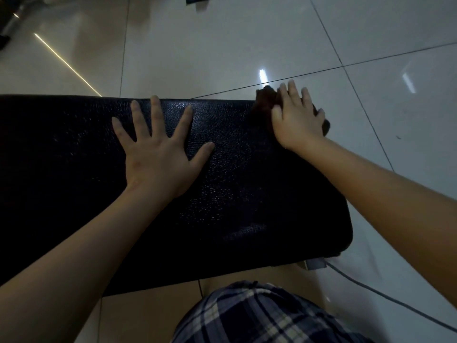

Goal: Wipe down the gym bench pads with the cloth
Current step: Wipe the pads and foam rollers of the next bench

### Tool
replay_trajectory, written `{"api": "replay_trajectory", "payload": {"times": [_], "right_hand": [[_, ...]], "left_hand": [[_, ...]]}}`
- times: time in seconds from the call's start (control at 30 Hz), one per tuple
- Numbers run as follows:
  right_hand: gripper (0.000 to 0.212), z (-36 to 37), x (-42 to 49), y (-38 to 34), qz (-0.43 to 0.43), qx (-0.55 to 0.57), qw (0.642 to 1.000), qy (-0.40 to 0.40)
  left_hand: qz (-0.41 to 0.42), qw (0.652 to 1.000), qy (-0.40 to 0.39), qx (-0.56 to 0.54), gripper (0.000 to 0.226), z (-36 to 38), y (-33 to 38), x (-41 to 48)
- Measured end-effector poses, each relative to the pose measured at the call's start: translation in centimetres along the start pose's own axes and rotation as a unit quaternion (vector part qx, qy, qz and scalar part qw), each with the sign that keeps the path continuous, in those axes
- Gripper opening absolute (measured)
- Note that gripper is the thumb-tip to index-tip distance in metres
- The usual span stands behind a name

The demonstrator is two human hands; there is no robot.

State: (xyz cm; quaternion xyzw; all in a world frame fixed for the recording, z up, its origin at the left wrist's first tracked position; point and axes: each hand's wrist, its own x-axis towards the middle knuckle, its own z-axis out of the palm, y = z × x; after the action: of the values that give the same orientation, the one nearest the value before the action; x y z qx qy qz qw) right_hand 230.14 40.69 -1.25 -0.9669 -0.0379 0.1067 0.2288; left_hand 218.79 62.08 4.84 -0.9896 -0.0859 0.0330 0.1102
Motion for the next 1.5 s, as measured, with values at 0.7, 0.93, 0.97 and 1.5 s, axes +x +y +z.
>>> {"api": "replay_trajectory", "payload": {"times": [0.7, 0.93, 0.97, 1.5], "right_hand": [[0.067, 1.6, -18.3, 8.5, -0.401, -0.108, 0.908, -0.044], [0.067, 3.8, -16.5, -3.6, -0.513, -0.089, 0.853, -0.026], [0.066, 4.2, -16.5, -4.9, -0.52, -0.087, 0.849, -0.026], [0.068, 1.0, -14.8, 4.8, -0.608, -0.189, 0.767, -0.074]], "left_hand": [[0.025, 0.999, -0.028, -0.037, 0.098, -0.7, -0.4, -0.2], [0.057, 0.981, 0.022, -0.182, 0.096, -1.2, -1.1, -0.7], [0.061, 0.975, 0.033, -0.209, 0.091, -1.2, -1.3, -0.7], [0.224, 0.974, -0.003, 0.013, 0.074, -1.8, -8.4, -8.0]]}}
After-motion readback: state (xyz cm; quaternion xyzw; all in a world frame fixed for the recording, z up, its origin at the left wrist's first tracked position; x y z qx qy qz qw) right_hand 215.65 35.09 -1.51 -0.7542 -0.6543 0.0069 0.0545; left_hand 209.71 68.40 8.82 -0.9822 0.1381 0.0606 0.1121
